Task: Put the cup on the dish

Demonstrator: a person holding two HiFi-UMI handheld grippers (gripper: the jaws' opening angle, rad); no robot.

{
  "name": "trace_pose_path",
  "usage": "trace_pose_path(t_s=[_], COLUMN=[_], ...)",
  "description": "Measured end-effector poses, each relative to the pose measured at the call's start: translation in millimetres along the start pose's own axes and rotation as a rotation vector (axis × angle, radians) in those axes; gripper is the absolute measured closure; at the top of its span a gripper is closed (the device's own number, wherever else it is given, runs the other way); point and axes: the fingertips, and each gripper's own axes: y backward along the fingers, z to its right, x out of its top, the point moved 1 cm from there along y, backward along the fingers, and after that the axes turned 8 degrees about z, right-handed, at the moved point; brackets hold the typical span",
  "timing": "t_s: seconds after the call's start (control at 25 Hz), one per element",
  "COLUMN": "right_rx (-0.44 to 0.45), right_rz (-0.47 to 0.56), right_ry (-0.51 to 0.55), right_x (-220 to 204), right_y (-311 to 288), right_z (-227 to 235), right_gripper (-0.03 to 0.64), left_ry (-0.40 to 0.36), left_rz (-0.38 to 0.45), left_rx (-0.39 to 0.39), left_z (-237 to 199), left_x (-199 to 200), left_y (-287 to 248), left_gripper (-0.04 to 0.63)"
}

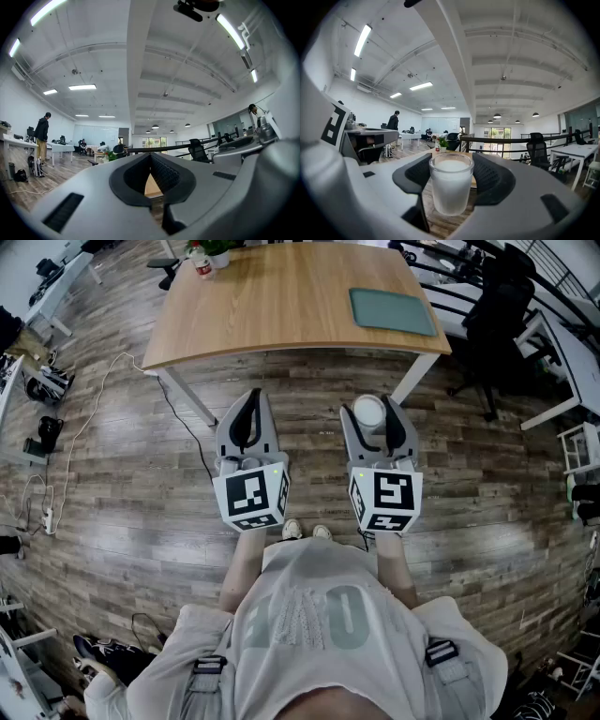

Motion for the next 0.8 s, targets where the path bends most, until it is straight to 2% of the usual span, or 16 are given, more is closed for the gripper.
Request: trace_pose_path(t_s=[0.4, 0.6, 0.8], right_rx=[0.013, -0.011, -0.020], right_rz=[0.021, 0.039, 0.035], right_ry=[0.005, -0.004, -0.001], right_x=[1, 2, 0], right_y=[-10, -19, -26], right_z=[-26, -43, -50], right_gripper=[0.341, 0.341, 0.341], left_ry=[0.018, 0.014, 0.042], left_rz=[0.011, 0.029, 0.045], left_rx=[-0.024, -0.045, -0.049], left_z=[-26, -49, -68], left_x=[-4, -4, -6], left_y=[1, -3, -7], left_gripper=[0.588, 0.586, 0.588])
